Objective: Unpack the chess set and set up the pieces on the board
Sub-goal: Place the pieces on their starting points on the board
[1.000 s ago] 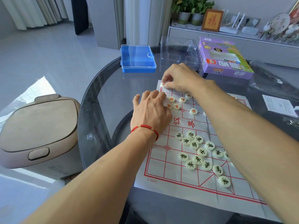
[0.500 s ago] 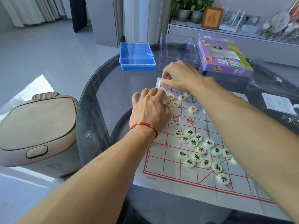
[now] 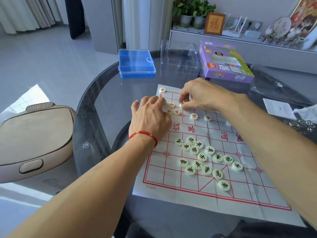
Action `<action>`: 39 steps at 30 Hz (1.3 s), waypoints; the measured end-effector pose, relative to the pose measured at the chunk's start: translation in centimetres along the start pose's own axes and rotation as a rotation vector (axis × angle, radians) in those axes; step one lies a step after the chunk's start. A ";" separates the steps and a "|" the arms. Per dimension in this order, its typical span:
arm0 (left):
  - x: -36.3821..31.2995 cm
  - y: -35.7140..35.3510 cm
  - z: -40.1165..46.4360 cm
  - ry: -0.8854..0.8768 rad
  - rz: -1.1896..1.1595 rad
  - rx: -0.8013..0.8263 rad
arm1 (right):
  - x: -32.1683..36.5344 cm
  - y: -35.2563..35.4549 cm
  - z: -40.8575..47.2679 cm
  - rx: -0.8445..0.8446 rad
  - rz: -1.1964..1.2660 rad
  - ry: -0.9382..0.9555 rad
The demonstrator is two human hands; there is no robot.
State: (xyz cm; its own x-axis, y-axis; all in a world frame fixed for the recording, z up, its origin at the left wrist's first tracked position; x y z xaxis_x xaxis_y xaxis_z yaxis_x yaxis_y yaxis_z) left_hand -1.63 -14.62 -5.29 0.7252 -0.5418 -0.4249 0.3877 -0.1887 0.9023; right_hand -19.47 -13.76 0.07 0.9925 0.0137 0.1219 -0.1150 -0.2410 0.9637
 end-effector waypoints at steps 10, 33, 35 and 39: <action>0.1 0.0 0.1 -0.006 -0.003 0.002 | 0.6 1.8 3.8 -0.114 0.071 -0.017; 0.2 0.2 0.1 -0.010 -0.046 -0.002 | 0.9 1.2 -0.4 -0.038 0.081 -0.029; 0.3 0.2 0.1 -0.014 -0.056 -0.013 | 1.6 0.5 -1.4 -0.048 0.079 -0.013; 0.4 0.2 0.1 -0.025 -0.091 -0.015 | 2.4 -0.2 -2.7 -0.120 0.040 -0.032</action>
State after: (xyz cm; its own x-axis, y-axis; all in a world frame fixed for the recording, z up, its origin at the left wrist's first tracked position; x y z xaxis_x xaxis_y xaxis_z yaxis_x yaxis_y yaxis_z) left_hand -1.30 -15.00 -5.28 0.6723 -0.5433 -0.5028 0.4599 -0.2257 0.8588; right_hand -17.19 -11.08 0.85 0.9876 -0.0247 0.1550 -0.1569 -0.1228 0.9800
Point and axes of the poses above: each hand's wrist, its own z-axis towards the middle knuckle, its own y-axis out of the back of the hand, x = y × z, the point moved 3 cm from there along z, towards the middle knuckle, and after that the axes turned 10 degrees about x, right-handed, at the moved point
